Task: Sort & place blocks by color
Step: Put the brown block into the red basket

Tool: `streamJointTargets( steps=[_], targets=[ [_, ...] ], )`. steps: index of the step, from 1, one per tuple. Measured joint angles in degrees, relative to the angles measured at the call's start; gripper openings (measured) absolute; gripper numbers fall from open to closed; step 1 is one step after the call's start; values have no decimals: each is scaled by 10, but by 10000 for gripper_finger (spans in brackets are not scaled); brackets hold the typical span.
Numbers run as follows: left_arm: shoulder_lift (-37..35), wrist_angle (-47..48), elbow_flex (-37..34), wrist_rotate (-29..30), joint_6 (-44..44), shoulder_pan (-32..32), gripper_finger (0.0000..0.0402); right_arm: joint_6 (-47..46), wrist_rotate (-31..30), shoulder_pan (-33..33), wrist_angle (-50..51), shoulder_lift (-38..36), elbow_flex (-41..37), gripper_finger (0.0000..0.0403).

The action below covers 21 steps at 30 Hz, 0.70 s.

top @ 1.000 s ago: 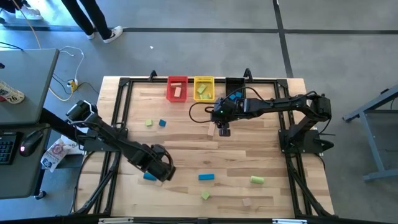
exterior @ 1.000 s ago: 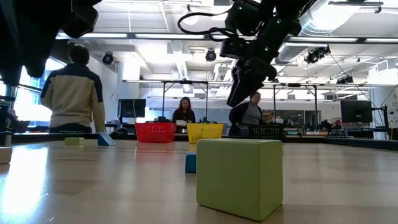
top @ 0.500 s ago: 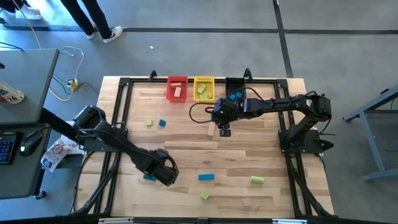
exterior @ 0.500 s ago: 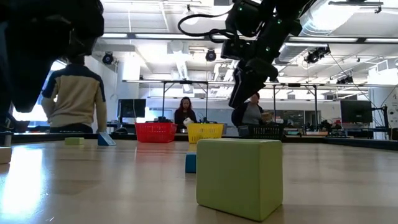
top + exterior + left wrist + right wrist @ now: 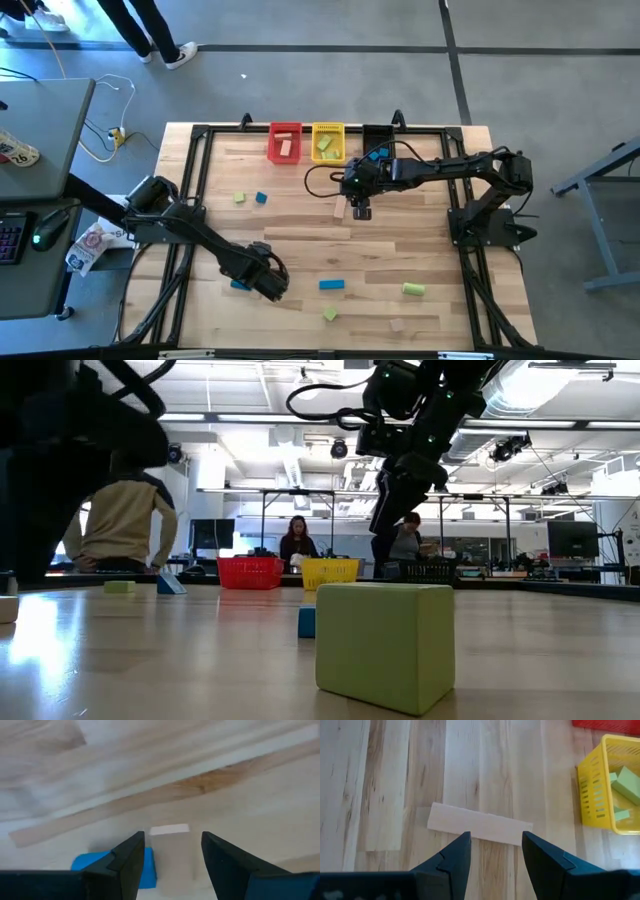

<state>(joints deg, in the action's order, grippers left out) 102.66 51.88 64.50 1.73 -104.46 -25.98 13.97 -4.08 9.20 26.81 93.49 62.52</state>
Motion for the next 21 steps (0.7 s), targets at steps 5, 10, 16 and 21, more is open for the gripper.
streamJointTargets(
  steps=[5,10,16,21],
  targets=[
    [19,-21,0,-14,0,0,182,0,0,0,3,0,0,163],
    [42,-25,0,-38,0,0,182,0,0,0,3,0,0,163],
    [47,-34,1,-44,0,-1,182,0,0,0,2,0,0,163],
    [47,-35,1,-50,-4,-11,182,0,0,0,3,0,0,163]
  ],
)
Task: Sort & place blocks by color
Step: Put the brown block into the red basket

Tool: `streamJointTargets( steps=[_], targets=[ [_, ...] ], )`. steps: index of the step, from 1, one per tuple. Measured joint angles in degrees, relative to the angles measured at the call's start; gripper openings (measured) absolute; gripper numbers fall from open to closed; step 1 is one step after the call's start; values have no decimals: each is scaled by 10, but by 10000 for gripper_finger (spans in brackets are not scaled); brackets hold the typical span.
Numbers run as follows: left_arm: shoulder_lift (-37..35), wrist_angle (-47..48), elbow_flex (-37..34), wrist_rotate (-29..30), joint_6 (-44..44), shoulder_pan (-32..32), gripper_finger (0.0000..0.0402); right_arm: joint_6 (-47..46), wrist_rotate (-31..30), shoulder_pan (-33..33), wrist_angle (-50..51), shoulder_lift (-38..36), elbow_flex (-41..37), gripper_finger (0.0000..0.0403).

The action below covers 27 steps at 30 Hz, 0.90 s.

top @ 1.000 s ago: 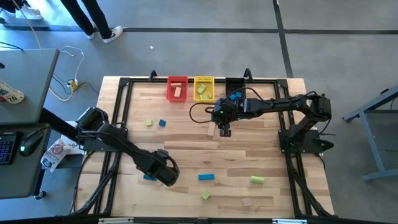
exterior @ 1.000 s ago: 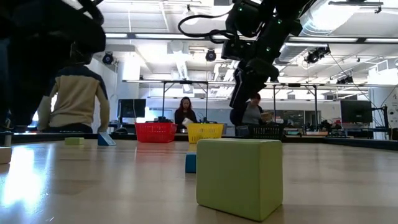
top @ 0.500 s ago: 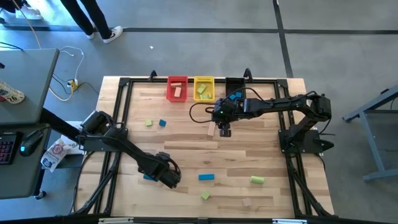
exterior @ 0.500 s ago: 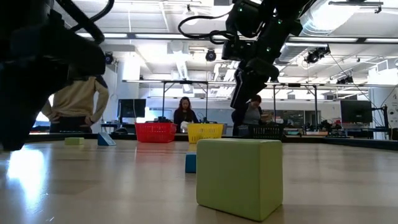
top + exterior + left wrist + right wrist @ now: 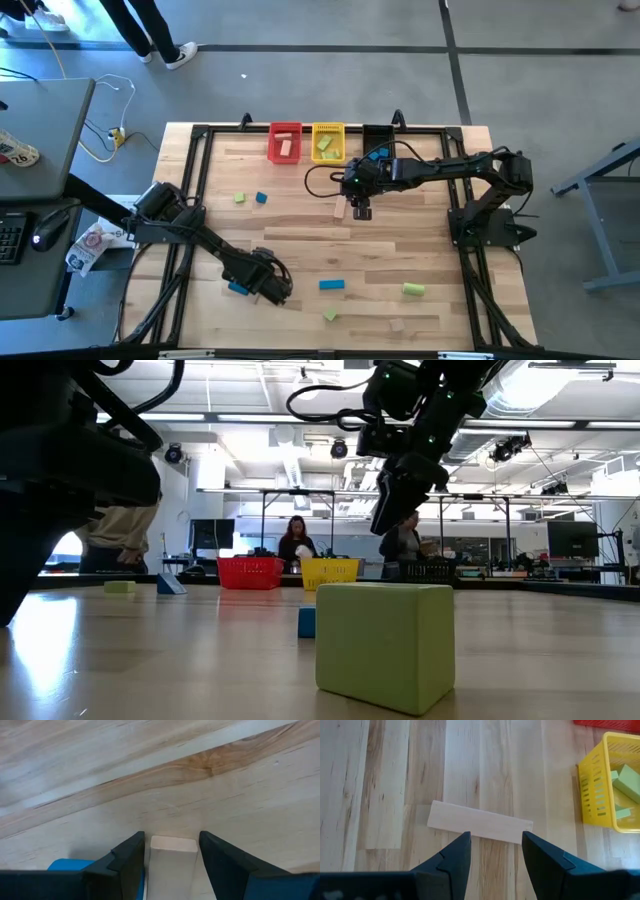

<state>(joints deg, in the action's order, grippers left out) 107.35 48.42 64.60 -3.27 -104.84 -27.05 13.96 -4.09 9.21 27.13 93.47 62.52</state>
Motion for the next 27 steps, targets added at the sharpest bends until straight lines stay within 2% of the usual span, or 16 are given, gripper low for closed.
streamJointTargets(
  steps=[16,19,25,27],
  targets=[
    [1,-7,0,-23,-1,-23,180,0,0,0,-2,0,0,163],
    [1,-9,0,-21,14,-23,165,0,0,0,-2,0,0,163],
    [0,-5,1,-3,61,-23,99,-2,0,0,0,0,0,163],
    [0,-5,1,9,81,-20,98,-7,0,0,1,0,0,163]
  ],
)
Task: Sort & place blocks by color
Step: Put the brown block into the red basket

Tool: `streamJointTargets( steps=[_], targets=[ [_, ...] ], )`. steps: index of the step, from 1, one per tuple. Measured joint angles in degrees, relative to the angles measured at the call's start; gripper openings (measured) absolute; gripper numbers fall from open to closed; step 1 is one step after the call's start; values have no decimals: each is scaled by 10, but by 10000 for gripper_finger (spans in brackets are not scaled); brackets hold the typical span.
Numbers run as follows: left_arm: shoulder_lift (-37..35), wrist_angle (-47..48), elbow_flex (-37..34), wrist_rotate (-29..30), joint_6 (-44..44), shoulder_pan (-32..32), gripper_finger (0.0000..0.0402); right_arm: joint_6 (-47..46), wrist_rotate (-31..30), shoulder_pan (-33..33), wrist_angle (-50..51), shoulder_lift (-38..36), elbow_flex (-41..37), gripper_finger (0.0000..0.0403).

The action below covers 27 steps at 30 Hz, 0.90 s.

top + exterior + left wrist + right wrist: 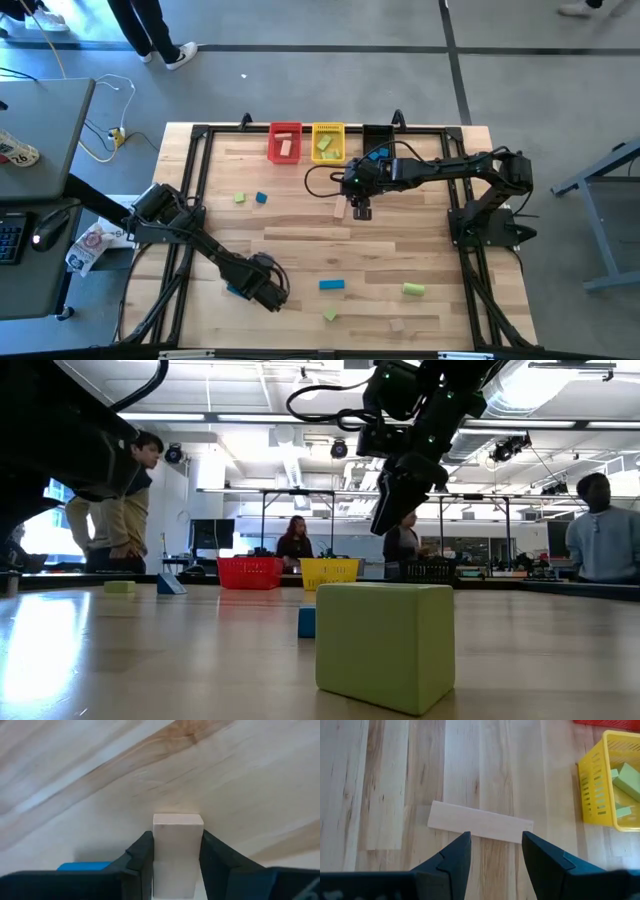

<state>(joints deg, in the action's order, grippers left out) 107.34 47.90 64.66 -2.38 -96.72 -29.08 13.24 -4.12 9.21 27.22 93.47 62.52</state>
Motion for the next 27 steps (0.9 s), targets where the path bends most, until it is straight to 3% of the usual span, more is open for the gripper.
streamJointTargets(
  steps=[8,16,27],
  targets=[
    [-4,4,-1,36,90,27,98,-4,0,0,5,0,0,163],
    [-42,18,-2,124,173,75,98,-29,12,0,8,0,0,163],
    [-124,33,-2,257,373,212,98,-48,37,-46,10,0,0,163]
  ],
)
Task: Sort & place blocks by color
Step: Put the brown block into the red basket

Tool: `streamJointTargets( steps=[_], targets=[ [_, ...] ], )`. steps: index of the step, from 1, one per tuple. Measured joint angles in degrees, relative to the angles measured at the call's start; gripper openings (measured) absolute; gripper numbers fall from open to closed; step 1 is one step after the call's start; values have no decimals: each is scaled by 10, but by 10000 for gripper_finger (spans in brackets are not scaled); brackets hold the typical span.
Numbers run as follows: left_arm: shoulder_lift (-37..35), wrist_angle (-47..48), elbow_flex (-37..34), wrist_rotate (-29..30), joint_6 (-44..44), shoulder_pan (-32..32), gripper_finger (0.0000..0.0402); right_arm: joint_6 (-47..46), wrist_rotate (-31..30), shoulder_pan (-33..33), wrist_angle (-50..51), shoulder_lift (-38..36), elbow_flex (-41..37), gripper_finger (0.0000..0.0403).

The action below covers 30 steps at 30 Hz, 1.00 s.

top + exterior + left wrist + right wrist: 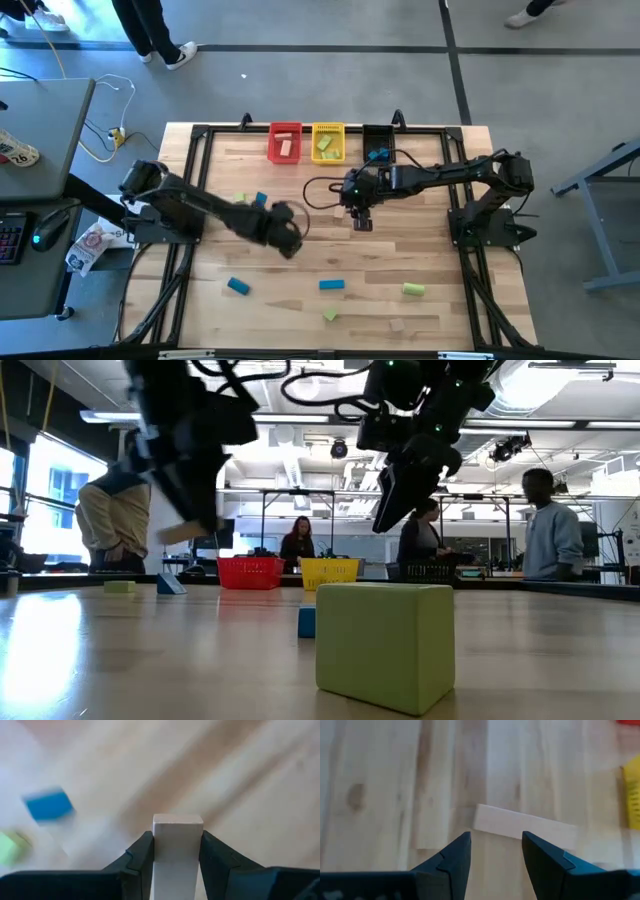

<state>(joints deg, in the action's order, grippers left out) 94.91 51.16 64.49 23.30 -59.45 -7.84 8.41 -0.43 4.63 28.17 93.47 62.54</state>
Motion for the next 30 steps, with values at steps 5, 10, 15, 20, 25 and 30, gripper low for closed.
streamJointTargets(
  steps=[5,10,15,20,25,30],
  targets=[
    [-29,-2,0,60,85,74,98,-37,0,-26,-6,0,0,163],
    [-45,-29,0,99,164,147,98,-65,0,-50,-21,0,0,163],
    [-46,-90,0,108,244,219,98,-71,0,-71,-46,0,0,163],
    [-43,-157,0,98,312,284,101,-84,0,-89,-78,0,0,163],
    [-43,-215,0,55,357,350,100,-85,0,-103,-102,0,0,163],
    [-38,-228,1,25,364,412,105,-86,-9,-114,-132,0,0,163]
  ],
)
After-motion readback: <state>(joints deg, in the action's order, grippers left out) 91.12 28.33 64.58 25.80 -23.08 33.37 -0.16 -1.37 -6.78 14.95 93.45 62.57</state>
